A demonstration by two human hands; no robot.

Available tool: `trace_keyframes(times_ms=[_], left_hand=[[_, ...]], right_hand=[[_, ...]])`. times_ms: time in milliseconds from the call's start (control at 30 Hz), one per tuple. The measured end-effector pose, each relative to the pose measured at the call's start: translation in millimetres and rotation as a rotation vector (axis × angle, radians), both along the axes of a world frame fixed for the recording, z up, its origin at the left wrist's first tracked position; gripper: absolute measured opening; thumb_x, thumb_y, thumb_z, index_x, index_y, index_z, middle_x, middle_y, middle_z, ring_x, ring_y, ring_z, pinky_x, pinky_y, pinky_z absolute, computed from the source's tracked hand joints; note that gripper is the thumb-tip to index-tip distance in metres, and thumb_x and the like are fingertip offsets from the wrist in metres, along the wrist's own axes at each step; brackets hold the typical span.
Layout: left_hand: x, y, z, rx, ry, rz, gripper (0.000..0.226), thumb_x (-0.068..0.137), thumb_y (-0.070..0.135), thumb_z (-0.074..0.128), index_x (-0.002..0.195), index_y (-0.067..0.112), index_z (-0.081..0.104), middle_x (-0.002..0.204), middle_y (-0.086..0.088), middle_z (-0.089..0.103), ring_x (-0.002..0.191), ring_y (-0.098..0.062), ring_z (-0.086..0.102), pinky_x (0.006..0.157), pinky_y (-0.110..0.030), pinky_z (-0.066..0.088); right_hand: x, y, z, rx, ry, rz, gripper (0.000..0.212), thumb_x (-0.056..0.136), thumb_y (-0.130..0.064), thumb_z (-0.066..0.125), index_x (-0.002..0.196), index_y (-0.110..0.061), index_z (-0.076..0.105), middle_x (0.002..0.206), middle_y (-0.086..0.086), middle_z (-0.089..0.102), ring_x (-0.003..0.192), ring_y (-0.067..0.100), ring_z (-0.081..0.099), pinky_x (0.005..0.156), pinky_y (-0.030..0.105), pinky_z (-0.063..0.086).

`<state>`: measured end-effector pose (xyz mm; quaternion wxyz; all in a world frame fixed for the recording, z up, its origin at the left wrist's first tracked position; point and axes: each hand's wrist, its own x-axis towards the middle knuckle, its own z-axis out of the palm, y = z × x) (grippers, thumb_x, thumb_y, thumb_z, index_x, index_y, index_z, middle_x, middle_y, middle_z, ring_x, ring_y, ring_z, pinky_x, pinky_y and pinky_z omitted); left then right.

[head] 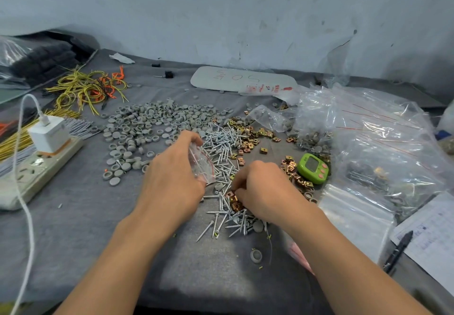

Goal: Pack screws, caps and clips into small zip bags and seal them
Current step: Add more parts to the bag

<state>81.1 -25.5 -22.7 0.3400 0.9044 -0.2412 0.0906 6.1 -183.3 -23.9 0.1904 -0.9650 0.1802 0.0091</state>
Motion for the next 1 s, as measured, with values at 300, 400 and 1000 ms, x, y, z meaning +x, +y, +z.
trace_keyframes(times_ms=[300,400,1000], left_hand=[[-2.8,1.2,3.9,0.02,0.039,-0.007,0.06,0.078,0.013,0.084,0.109,0.046,0.045,0.073,0.013,0.057,0.061,-0.003,0.051,0.051,-0.018,0.028],[-2.6,1.4,5.0,0.023,0.054,-0.011,0.059,0.078,0.014,0.083,0.109,0.047,0.045,0.074,0.013,0.058,0.062,-0.002,0.052,0.05,-0.02,0.029],[-1.4,2.4,2.1,0.056,0.053,-0.062,0.062,0.077,0.024,0.086,0.107,0.052,0.04,0.078,0.015,0.057,0.071,0.002,0.049,0.056,-0.023,0.036]], right_hand=[[3.1,3.3,-1.7,-0.196,0.123,0.038,0.009,0.091,-0.017,0.065,0.098,-0.019,0.069,0.094,0.003,0.07,0.088,0.028,0.062,0.08,0.037,0.04],[2.5,5.2,-3.7,-0.247,0.078,0.026,0.006,0.092,-0.016,0.064,0.096,-0.02,0.067,0.089,0.001,0.065,0.082,0.028,0.056,0.081,0.039,0.032],[-2.4,-6.7,-0.9,0.84,-0.342,-0.095,0.01,0.094,-0.014,0.073,0.085,-0.016,0.079,0.07,0.004,0.07,0.052,0.012,0.055,0.052,0.016,0.045]])
